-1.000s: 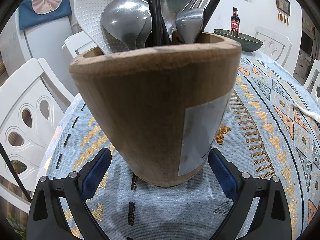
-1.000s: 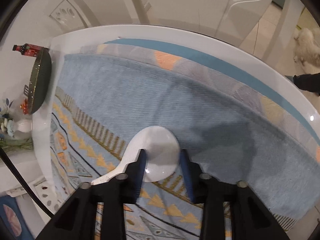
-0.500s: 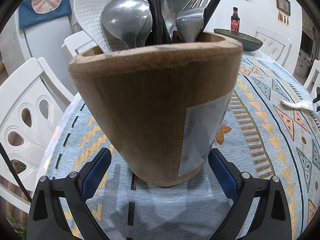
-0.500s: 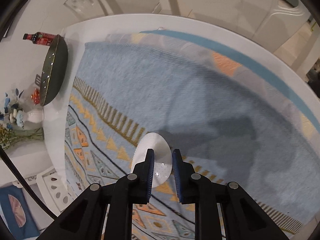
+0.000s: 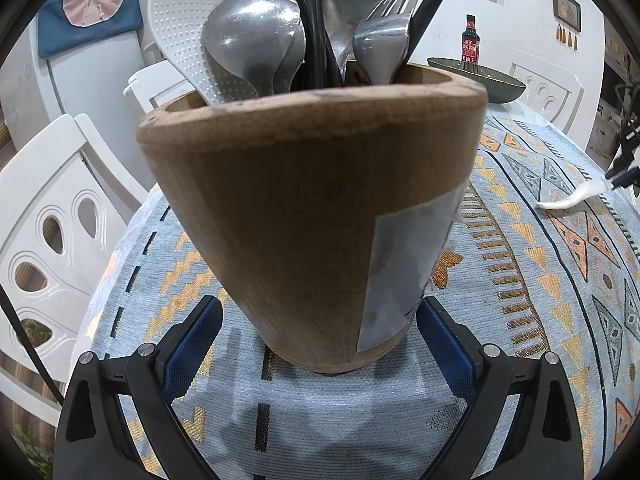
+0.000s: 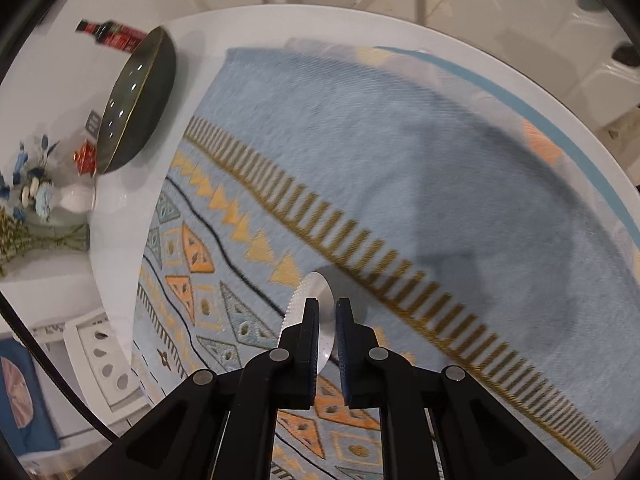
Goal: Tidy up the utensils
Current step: 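Lift the white ceramic spoon with the right gripper toward the cup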
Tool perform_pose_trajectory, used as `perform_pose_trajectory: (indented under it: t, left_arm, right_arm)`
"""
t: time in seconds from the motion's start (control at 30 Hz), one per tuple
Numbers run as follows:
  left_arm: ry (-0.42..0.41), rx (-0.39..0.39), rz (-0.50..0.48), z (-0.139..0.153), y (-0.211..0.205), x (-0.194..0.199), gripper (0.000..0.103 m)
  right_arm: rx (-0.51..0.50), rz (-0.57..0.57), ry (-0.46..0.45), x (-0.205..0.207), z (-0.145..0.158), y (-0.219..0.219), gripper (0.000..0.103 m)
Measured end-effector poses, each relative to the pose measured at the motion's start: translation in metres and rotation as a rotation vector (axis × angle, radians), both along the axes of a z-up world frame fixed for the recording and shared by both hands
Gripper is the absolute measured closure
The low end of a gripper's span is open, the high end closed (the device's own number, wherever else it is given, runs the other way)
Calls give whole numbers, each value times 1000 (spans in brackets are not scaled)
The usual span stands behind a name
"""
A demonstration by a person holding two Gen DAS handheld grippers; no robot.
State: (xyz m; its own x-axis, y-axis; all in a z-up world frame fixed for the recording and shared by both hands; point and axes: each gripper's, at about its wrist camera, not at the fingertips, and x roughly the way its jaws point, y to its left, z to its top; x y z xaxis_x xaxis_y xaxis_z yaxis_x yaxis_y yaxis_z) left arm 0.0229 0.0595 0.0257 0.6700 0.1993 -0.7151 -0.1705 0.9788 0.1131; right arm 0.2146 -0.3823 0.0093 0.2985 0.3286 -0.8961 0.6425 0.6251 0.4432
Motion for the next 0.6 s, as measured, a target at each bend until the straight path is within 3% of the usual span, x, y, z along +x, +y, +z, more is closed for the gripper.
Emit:
perform_pose_trajectory:
  t: [0.4,0.6]
  left_arm:
    - [1,-2,0,0,0,0,5]
    - [1,-3,0,0,-2,-2,5]
  right_arm:
    - [-92,139,15,42,14,50,94]
    - [-95,201,86,51,-4,70,91]
